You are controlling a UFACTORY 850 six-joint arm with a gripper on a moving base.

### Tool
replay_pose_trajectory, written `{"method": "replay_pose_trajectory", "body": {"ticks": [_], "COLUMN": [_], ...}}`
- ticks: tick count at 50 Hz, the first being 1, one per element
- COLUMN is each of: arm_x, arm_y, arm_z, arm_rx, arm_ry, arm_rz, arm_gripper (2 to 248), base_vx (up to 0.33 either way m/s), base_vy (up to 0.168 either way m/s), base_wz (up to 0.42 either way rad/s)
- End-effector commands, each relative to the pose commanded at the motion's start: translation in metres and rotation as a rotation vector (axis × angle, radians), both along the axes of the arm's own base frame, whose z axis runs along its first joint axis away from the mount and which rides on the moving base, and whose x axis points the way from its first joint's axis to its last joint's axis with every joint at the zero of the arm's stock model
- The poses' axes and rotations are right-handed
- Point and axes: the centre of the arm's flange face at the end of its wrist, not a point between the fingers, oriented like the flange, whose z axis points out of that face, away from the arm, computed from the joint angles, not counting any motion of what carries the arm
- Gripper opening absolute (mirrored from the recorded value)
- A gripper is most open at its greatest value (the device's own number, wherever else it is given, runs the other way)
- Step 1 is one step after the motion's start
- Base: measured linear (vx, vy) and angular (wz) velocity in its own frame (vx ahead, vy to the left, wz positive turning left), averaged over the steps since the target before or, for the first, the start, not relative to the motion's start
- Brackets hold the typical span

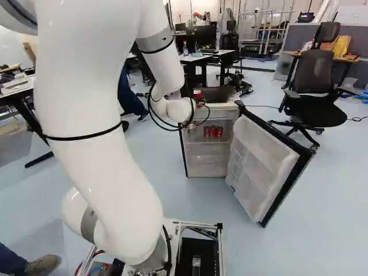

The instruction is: Grab a drink from the fridge

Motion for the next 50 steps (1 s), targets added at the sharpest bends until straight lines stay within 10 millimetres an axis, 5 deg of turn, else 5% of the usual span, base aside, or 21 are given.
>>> {"method": "replay_pose_trajectory", "body": {"ticks": [50], "arm_x": [0.068], "arm_y": [-0.021], "arm_z": [-0.007], "arm_rx": [-0.002], "arm_ry": [0.061], "arm_rz": [-0.012], "arm_gripper": [92], "base_vx": [0.0], "base_vy": [0.0], "base_wz": [0.0]}}
